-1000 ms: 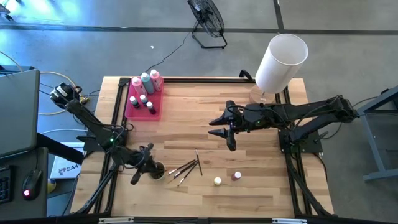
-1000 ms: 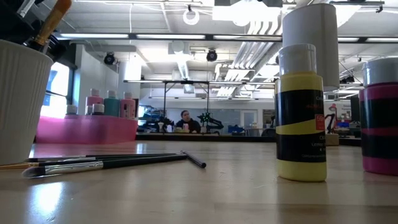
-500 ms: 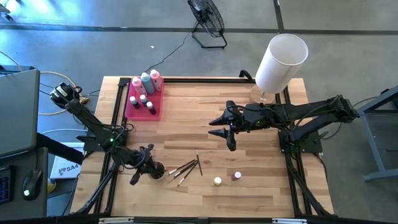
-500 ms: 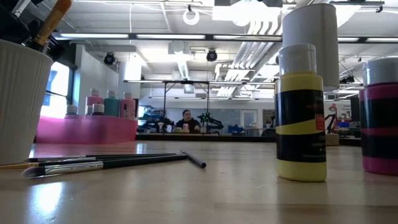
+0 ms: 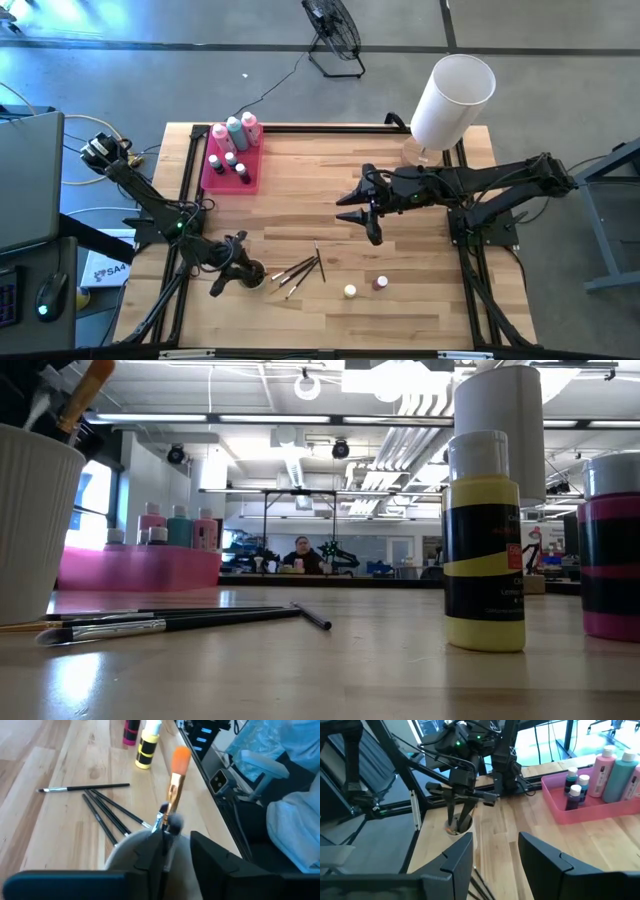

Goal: Pick & Place Paint Supplies
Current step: Put the silver paintbrush into the light brown cup

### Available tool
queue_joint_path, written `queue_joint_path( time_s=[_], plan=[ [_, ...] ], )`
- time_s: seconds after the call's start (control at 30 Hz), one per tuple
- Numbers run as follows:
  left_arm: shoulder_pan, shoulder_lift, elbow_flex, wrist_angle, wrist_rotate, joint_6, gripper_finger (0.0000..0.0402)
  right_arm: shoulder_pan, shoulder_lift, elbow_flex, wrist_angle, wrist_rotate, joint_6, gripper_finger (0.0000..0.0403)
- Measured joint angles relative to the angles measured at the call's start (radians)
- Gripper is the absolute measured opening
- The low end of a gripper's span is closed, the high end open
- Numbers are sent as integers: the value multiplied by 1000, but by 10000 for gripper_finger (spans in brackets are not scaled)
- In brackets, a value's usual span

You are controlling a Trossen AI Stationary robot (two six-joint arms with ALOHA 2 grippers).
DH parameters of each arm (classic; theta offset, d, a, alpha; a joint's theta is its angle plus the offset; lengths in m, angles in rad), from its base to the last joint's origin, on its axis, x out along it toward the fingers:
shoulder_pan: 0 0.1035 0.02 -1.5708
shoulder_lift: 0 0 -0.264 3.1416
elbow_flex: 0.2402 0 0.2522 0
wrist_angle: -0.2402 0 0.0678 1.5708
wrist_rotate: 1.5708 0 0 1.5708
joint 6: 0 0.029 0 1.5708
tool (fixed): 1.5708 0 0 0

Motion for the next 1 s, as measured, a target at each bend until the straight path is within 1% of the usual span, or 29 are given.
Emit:
queue_joint_path(
  time_s=[0.13,0.23,0.3,0.37,0.47,0.53,0.67,0.77,0.9,1.0],
  plan=[
    [0,0,7,-1,-1,0,123,0,0,0,-4,3,-1,152],
    [0,-3,38,-12,4,1,126,-7,-10,0,-6,-1,-23,152],
    [0,-12,64,-30,30,3,126,-16,-28,-1,-9,-1,-30,152],
    [0,-23,103,-72,48,7,126,-23,-54,0,-7,-1,-30,152],
    [0,-35,168,-167,46,16,126,-31,-91,0,-18,-1,-35,152],
    [0,-40,211,-224,40,51,127,-32,-115,0,-31,-1,-49,152],
    [0,-40,293,-292,-33,149,127,-26,-172,0,-49,0,-55,152],
    [0,-40,338,-305,-92,241,127,-12,-216,0,-115,16,-84,147],
    [0,-40,370,-305,-186,322,126,31,-256,0,-211,96,-94,126],
    [1,-40,376,-304,-228,357,126,70,-273,0,-278,163,-99,102]
  ],
)
